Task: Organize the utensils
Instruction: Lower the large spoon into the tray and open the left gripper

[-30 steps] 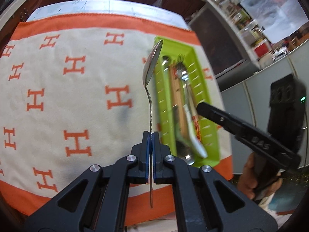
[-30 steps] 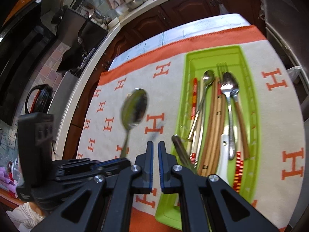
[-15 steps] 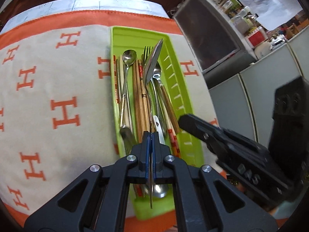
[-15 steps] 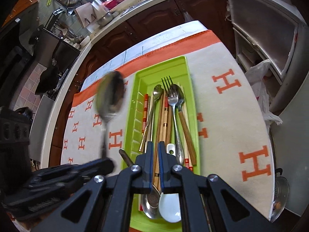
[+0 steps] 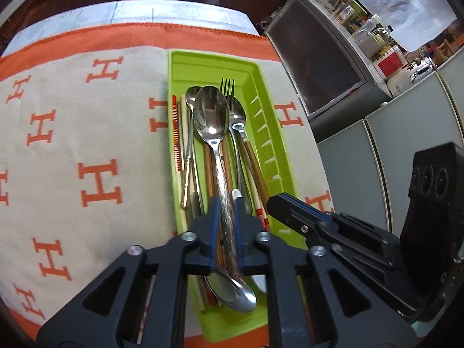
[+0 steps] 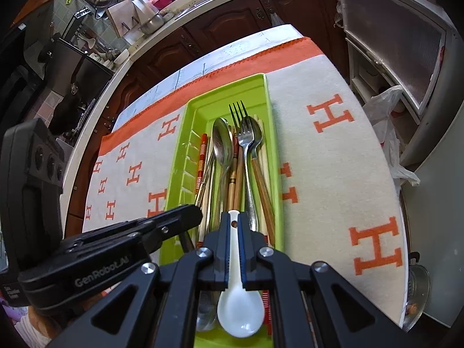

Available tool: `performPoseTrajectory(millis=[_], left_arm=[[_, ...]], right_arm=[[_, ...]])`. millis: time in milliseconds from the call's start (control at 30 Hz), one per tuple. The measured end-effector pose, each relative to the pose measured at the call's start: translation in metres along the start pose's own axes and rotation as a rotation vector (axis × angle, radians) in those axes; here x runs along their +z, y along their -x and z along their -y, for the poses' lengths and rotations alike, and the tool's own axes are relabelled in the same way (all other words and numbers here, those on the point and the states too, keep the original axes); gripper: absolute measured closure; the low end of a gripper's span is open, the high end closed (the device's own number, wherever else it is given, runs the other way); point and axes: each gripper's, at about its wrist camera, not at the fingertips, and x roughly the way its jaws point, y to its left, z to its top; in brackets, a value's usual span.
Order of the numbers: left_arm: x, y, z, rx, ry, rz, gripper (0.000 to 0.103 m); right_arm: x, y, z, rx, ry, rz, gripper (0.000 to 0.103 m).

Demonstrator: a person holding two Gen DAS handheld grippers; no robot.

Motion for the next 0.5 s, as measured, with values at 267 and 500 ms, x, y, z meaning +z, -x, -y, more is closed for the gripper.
performPoseTrajectory(millis=[267, 500], left_arm=[[-0.016, 0.047, -0.01, 0.1, -0.012, 0.076, 0.063], [-0.042, 0.092, -0.029, 0.222, -0.02, 0.165, 0.047]], right_arm=[[-0.005, 0.003, -0.015, 0.009, 0.035, -0.003, 0.098], [-0.017, 0.015, -0.036, 0.012, 0.075, 0.002, 0.098]])
